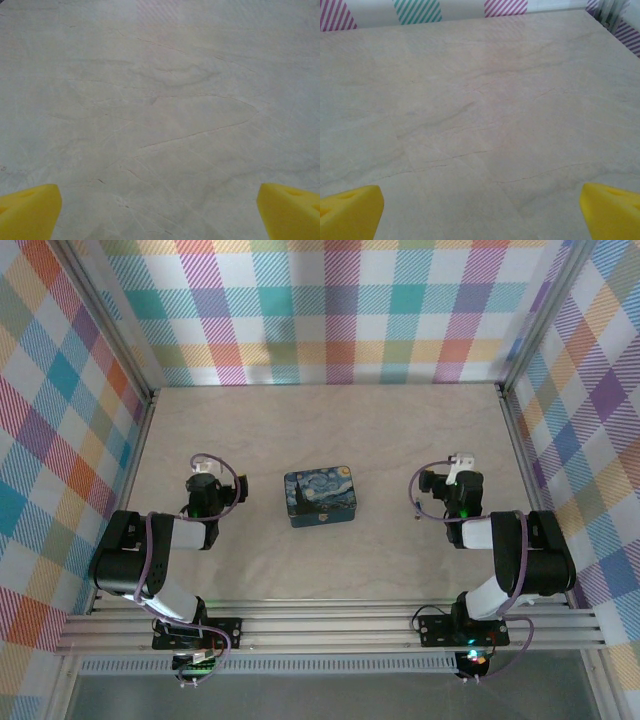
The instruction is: Unlock the padlock with the key
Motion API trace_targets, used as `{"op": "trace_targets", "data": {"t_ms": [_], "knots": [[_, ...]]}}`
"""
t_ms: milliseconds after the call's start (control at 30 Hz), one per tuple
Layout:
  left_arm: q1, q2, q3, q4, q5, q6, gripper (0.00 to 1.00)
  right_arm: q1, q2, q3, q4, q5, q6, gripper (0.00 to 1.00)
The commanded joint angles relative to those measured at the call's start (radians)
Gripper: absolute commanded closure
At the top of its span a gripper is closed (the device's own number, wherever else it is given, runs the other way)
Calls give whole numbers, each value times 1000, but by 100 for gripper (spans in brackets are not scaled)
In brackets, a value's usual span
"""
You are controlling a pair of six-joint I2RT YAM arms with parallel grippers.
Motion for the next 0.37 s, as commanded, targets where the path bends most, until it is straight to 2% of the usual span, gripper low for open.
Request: {"op": "trace_targets", "data": {"t_ms": [0,333], "knots": [[10,-2,16,16,16,2,0,0,-9,11,4,-21,12,0],[10,-2,15,15,15,1,0,5,-8,20,-9,-52,-7,0]]}}
